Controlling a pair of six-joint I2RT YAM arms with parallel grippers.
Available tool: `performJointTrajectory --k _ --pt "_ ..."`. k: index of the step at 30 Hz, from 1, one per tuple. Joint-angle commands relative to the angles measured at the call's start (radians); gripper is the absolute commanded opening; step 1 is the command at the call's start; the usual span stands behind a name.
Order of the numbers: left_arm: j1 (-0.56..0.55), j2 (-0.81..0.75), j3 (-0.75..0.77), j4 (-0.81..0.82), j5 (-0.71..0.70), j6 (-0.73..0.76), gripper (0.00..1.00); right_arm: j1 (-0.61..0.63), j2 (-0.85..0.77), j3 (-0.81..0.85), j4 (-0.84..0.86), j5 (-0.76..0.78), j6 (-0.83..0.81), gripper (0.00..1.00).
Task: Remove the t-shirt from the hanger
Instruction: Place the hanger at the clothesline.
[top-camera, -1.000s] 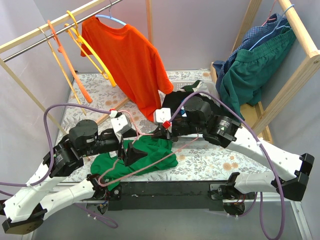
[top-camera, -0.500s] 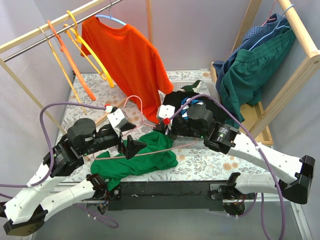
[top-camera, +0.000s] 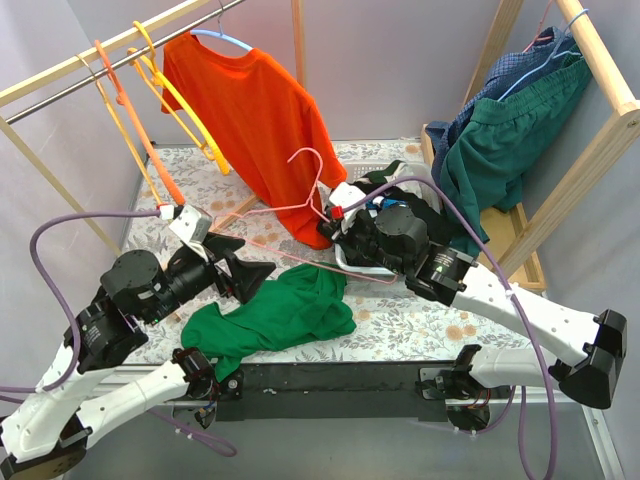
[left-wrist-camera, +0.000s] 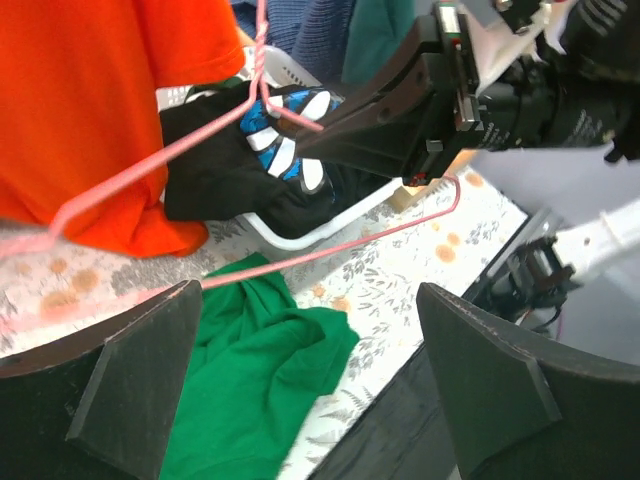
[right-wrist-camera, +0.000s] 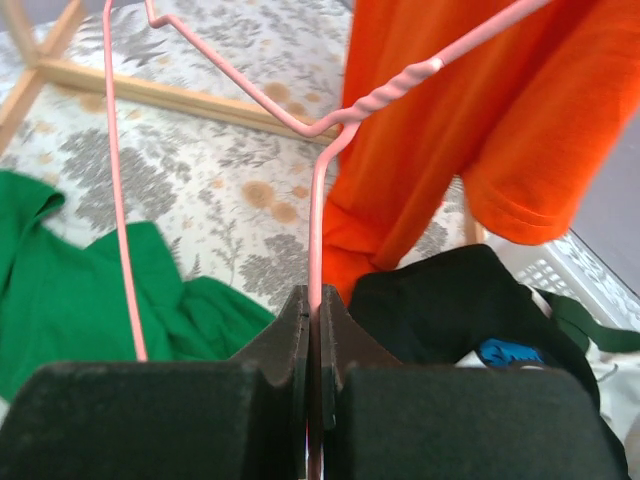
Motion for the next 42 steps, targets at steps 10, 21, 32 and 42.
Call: performJointTrajectory --k 10,21,32,42 --pt "-0.002 0.053 -0.220 0.238 0.025 -0.302 0.79 0.022 0.150 0.192 0.092 0.057 0.153 0.01" --pt "-0.011 0.050 -0.321 0.482 -0.046 -0.365 0.73 0.062 0.239 0.258 0.141 0.075 0.245 0.01" --pt "-0.068 0.131 -0.340 0.556 -0.067 -0.362 0.68 0.120 0.294 0.311 0.162 0.124 0.260 0.01" --pt "-0.272 0.208 -0.334 0.550 -0.335 -0.310 0.66 0.138 0.302 0.345 0.162 0.133 0.256 0.01"
